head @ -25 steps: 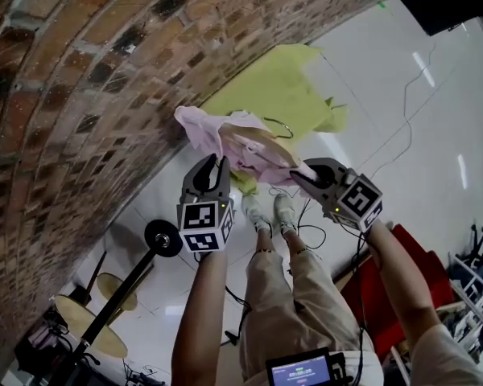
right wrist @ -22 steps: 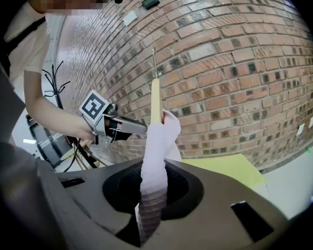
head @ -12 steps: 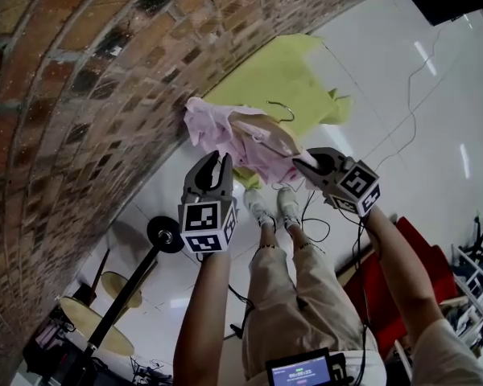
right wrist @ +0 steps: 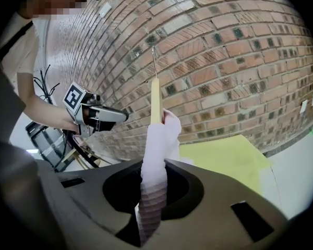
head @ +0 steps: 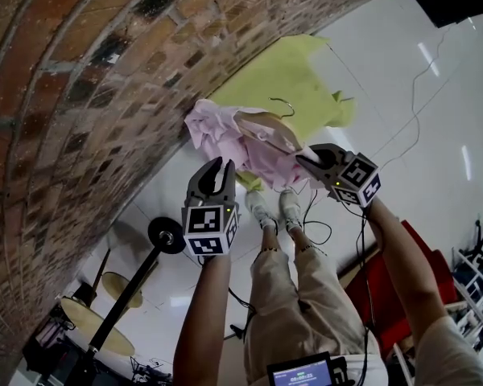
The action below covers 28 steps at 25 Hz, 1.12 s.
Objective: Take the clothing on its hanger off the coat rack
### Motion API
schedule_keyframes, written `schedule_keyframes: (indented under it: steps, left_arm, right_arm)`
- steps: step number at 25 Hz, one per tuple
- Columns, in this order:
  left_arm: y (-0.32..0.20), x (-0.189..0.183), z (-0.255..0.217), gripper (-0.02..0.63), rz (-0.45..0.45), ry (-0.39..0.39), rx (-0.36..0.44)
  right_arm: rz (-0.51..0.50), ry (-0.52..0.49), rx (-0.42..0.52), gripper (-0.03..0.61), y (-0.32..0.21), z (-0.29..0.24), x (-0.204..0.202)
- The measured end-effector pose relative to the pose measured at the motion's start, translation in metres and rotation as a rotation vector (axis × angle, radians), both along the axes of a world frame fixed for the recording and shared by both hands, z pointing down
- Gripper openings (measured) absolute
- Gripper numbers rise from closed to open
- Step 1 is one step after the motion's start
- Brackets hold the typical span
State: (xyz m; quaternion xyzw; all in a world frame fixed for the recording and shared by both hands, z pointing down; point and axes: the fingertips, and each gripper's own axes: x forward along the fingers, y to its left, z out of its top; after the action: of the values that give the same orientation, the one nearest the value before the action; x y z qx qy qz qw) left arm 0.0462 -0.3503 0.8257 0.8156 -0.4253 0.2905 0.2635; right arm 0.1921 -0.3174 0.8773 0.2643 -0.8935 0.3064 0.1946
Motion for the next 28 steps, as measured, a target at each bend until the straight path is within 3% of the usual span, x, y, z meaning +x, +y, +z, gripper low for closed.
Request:
schedule_keyframes:
  steps: [19, 28]
  left_arm:
    - [0.012, -0.040, 0.022, 0.075, -0.054, -0.015, -0.055]
    - [0.027, -0.046, 0.034, 0.075, -0.048, -0.008, -0.087]
  right_arm:
    - [-0.114, -0.070, -0.199, 0.020, -0.002, 0.066, -0.019]
    - [-0.038, -0.169, -0.339, 0.019, 0.000, 0.100, -0.032]
